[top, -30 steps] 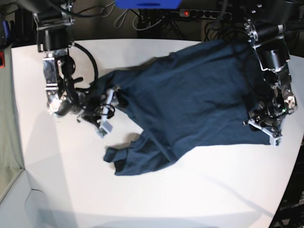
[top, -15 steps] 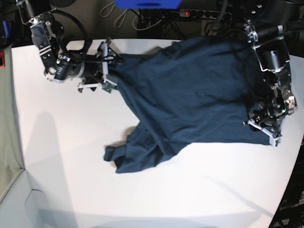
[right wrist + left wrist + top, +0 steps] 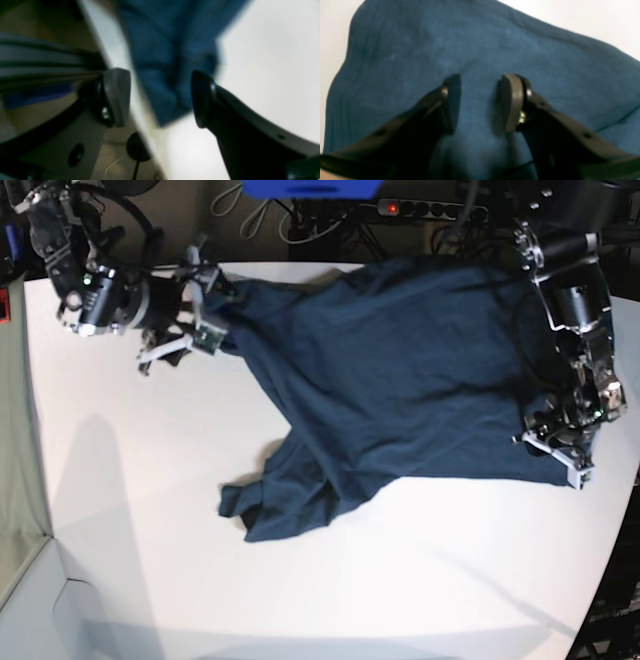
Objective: Layout the t-shirt on the table in an organized manner, then fold the t-shirt properly
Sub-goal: 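Drag the held shirt edge with the right gripper away from the left gripper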
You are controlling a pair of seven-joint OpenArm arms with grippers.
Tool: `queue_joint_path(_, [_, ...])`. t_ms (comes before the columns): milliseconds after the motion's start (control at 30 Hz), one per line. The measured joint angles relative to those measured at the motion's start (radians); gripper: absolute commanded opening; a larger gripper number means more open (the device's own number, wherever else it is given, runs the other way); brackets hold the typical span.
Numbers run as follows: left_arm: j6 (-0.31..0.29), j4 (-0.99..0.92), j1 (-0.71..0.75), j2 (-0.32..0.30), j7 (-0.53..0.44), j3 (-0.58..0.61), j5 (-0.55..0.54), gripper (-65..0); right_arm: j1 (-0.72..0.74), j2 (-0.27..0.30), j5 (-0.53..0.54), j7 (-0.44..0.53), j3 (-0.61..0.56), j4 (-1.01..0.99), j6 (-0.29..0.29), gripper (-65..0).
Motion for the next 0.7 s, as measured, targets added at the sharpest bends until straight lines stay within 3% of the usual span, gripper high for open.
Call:
queue_joint_path(167, [0.000,0.000,0.005,0.000,-0.005,0.000,0.000,-38.4,0.126,-0.137,-0.004,0.007,0.142,-0.039,-0.001,-26.5])
queue_joint_path(400, [-0.003,0.009,0.022,0.000,-0.020,-0.001,-0.009,-38.4,0.315,-0.315,-0.009,0.008,0.150,-0.302,0.000,-26.5])
queue_joint_path(533, [-0.003,0.007,0.022,0.000,-0.020,-0.001,-0.008,-38.4,0.341,-0.360,-0.013,0.002,0.106,-0.440,-0.003,-26.5])
queue_joint_path(700, [-0.003,0.007,0.022,0.000,-0.020,-0.001,-0.010,-38.4,0.318,-0.367,-0.014,0.008,0.044,-0.452,-0.003,-26.6])
